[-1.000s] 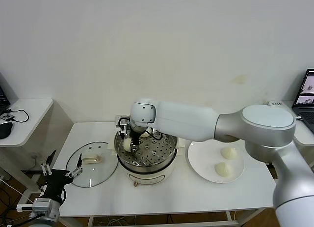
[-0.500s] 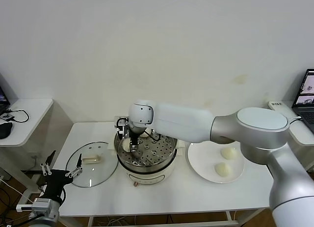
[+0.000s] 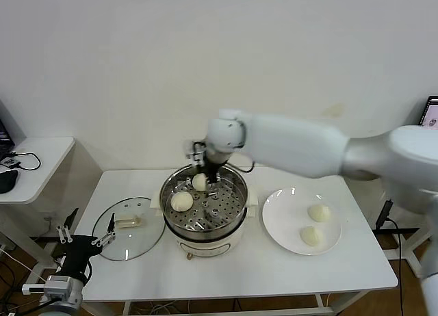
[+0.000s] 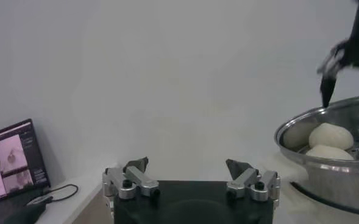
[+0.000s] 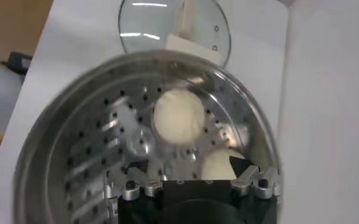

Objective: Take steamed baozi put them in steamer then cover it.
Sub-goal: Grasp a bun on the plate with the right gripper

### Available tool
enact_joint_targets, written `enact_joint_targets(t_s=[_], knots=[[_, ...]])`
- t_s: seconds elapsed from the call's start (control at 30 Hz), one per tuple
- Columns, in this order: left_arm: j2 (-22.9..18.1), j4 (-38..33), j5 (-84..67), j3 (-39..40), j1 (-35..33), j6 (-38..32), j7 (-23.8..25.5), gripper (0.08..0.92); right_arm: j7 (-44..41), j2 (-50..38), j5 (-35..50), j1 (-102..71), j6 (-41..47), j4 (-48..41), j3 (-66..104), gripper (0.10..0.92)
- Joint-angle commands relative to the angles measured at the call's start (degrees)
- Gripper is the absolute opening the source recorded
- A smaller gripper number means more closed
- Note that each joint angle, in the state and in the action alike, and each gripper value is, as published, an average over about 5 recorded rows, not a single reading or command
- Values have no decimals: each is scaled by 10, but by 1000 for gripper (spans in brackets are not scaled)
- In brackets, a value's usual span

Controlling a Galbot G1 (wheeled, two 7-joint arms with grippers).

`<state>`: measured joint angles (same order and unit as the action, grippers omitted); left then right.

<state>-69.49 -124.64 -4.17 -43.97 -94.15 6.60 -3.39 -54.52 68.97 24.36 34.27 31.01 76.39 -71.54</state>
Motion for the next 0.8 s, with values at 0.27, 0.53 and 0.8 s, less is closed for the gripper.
enact_joint_targets(t_s=[0.27, 0.53, 0.8], knots=[[4, -3, 6, 10, -4, 3, 1, 823, -95, -427, -172, 5, -131, 208, -23, 823], [-1, -2, 14, 17, -9, 3, 1, 823, -92, -486, -263, -156, -151, 193, 78, 823], [-4, -3, 18, 18, -14, 4, 1, 823, -80, -475, -294, -334, -147, 155, 210, 823]])
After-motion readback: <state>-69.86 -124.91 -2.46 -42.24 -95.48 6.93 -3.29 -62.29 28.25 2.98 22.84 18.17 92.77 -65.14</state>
